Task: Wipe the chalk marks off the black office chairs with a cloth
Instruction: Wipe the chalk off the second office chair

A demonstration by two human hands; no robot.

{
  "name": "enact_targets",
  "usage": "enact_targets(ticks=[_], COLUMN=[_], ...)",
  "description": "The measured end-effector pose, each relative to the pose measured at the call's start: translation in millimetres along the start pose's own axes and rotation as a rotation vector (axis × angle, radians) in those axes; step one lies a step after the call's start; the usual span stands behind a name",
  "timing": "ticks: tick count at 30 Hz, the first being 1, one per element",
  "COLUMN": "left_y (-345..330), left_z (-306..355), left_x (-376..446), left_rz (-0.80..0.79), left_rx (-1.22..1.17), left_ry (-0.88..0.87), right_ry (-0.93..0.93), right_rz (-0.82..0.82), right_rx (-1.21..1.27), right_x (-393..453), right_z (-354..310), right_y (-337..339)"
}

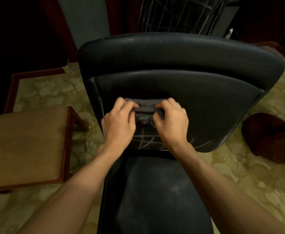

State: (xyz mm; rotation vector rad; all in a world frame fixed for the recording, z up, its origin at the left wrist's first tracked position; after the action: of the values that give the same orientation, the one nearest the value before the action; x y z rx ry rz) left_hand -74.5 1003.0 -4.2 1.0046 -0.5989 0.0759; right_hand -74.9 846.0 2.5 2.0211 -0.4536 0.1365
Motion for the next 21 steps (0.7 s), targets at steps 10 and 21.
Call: enact_targets(ticks=[10,21], left_y=[31.5,51.7], left_z=[-12.5,-28.1], left_x=[19.7,7.4], left_rz=[0.097,0.089], left_rx=[0.029,0.046], left_ry=[0.001,-0.061], right_ry=[0.149,0.173], right_rz=[0.232,0.166], right_rx=[0.043,-0.001], right_x=[16.1,-2.6], right_z=[-45.1,-60.9], right_y=[9.7,6.7])
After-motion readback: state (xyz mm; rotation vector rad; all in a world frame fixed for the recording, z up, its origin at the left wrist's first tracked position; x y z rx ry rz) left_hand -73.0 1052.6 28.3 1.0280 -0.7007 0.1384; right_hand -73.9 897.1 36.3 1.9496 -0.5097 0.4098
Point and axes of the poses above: each hand's wrist, its own x-axis towards the middle knuckle, its own y-axis out of the back of the hand, z = x × y, the point moved 7 cm from there along x, towards the middle knuckle, and after that the axes turned 12 degrees about -y, right-handed, at the moved point
